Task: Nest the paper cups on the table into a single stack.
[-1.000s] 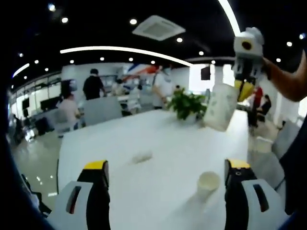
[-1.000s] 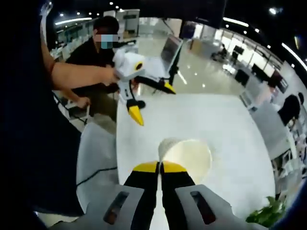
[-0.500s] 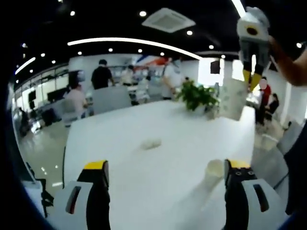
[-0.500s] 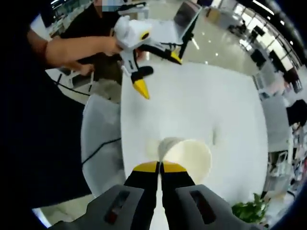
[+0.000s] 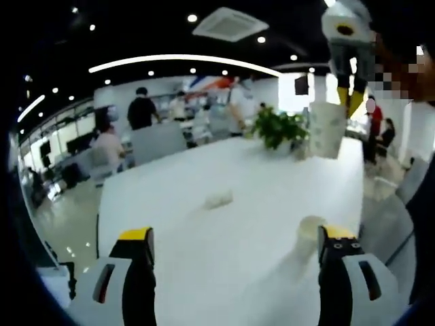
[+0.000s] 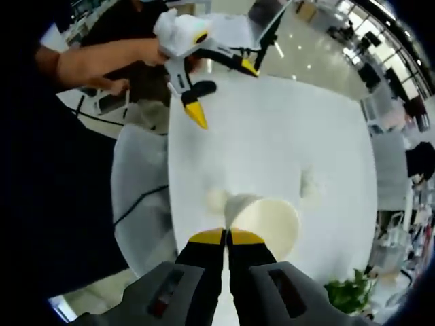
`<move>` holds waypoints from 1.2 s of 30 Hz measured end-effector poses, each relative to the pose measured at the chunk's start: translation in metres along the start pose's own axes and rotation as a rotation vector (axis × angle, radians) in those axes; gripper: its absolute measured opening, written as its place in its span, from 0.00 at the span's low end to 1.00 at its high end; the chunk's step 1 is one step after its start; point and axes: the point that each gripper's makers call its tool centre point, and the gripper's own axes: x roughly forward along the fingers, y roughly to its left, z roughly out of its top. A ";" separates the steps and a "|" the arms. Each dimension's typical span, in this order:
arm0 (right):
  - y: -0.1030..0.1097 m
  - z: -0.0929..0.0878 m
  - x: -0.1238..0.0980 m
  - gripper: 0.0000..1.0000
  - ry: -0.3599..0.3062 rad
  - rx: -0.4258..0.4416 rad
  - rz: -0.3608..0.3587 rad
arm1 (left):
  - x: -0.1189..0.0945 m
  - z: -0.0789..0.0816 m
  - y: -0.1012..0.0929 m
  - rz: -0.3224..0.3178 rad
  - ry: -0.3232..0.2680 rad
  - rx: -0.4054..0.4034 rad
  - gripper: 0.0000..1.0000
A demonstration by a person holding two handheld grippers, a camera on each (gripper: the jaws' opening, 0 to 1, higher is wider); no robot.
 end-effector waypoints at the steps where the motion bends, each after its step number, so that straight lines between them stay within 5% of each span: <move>1: 0.001 0.000 0.000 0.00 0.000 0.001 0.002 | 0.000 0.000 0.000 -0.002 -0.002 -0.001 0.99; 36: 0.014 -0.005 0.042 0.00 -0.011 0.072 0.040 | 0.000 -0.014 0.003 -0.015 -0.006 -0.055 0.99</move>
